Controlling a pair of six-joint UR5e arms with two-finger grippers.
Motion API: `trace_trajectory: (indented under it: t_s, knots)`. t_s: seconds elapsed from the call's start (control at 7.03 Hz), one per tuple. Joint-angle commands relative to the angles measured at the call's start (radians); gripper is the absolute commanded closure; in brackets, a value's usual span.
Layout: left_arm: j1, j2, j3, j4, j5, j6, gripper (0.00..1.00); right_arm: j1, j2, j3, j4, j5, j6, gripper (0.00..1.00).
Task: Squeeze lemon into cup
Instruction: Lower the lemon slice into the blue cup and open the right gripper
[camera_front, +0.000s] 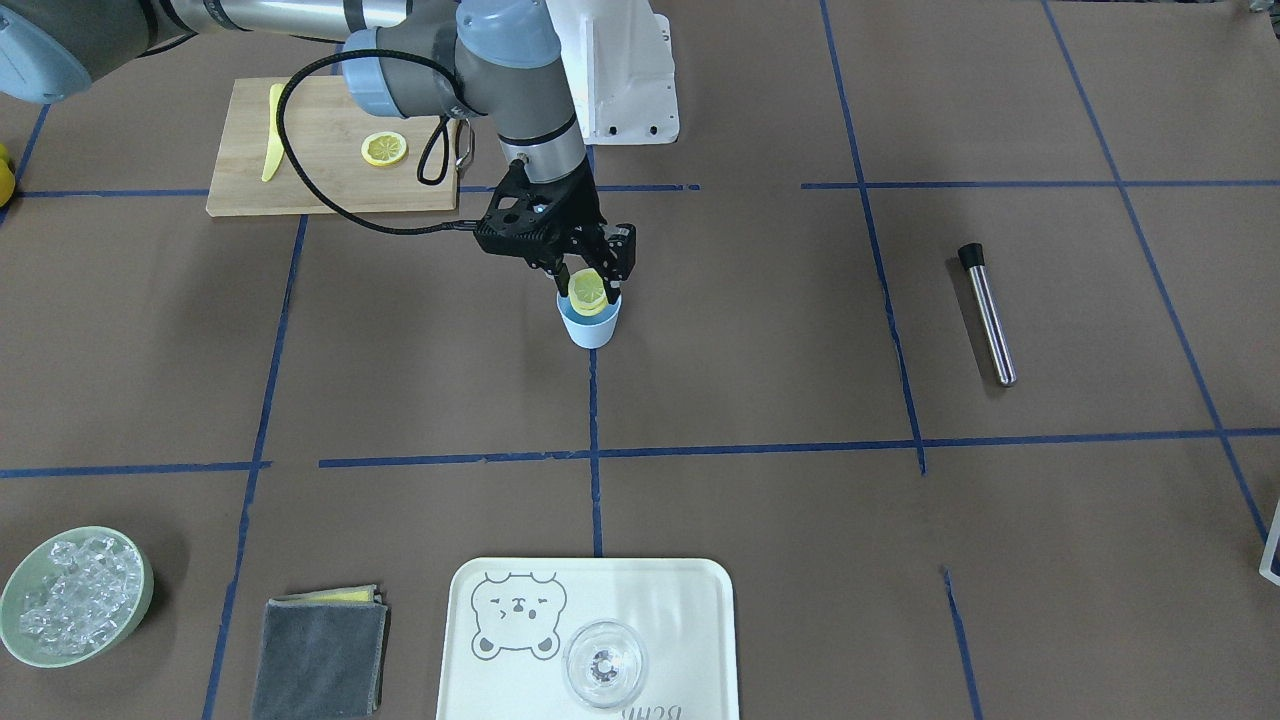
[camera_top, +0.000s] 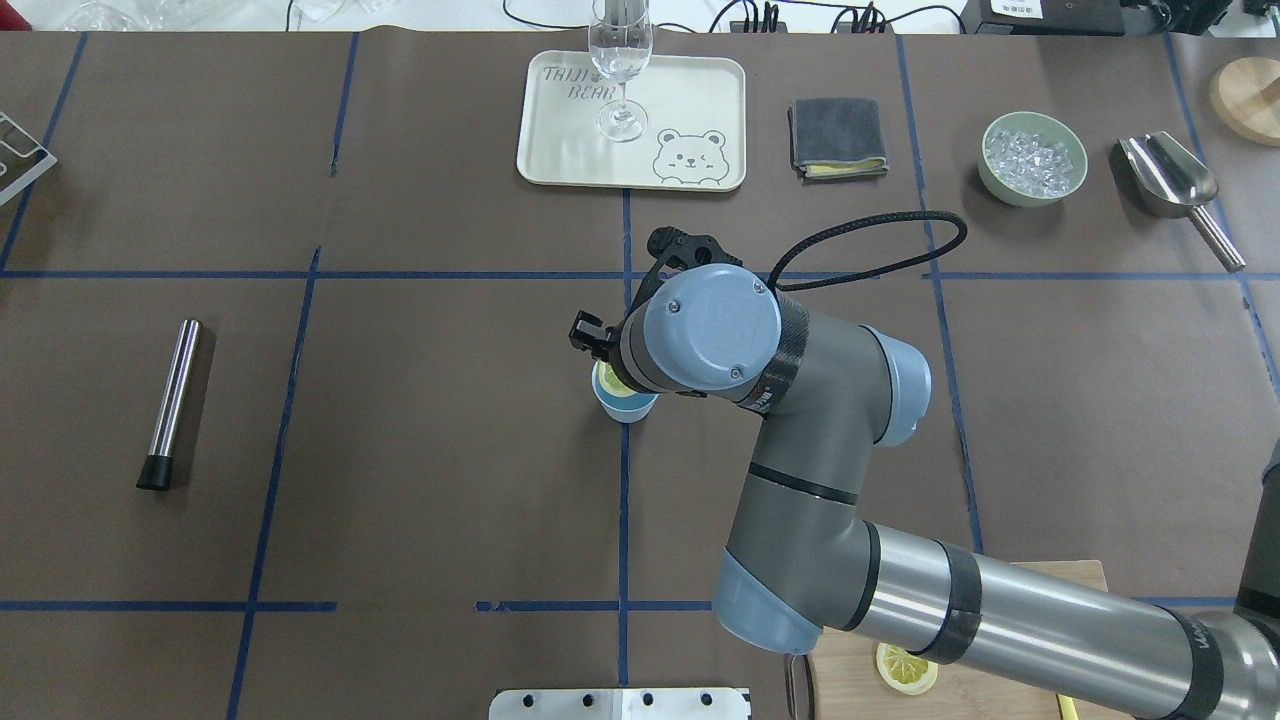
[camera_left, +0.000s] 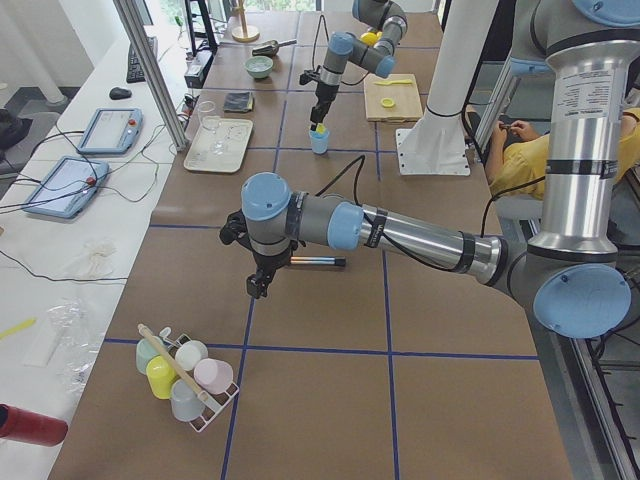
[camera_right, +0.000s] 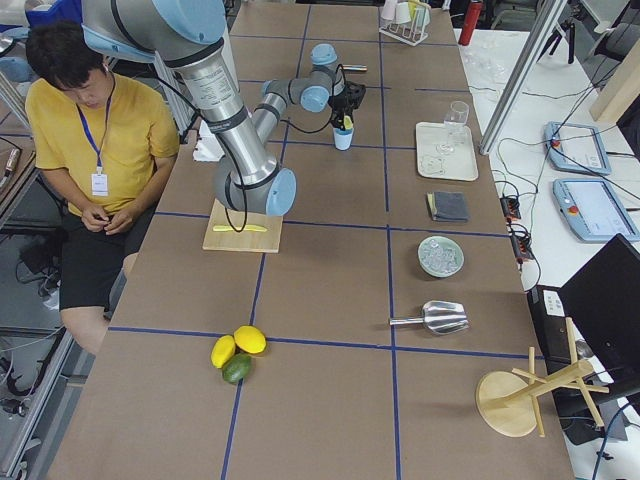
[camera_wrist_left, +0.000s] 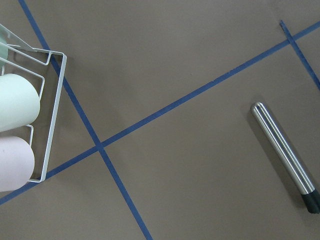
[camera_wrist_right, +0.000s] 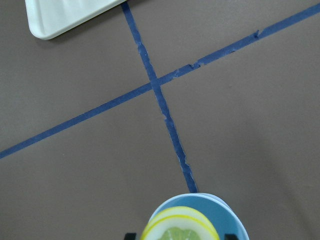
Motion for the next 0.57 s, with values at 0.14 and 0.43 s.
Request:
trace_trajectory:
  t_s: [0.14,0.43]
  knots:
    - [0.003,-0.001,0.001,0.0,0.0,-0.009,0.0,-0.001,-0.005,0.0,-0.001,0.001,-0.007,0.06]
    - [0.008,-0.008,-0.001,-0.02,-0.012,-0.094,0.0,0.011,-0.008,0.011,-0.003,0.02,-0.015,0.0]
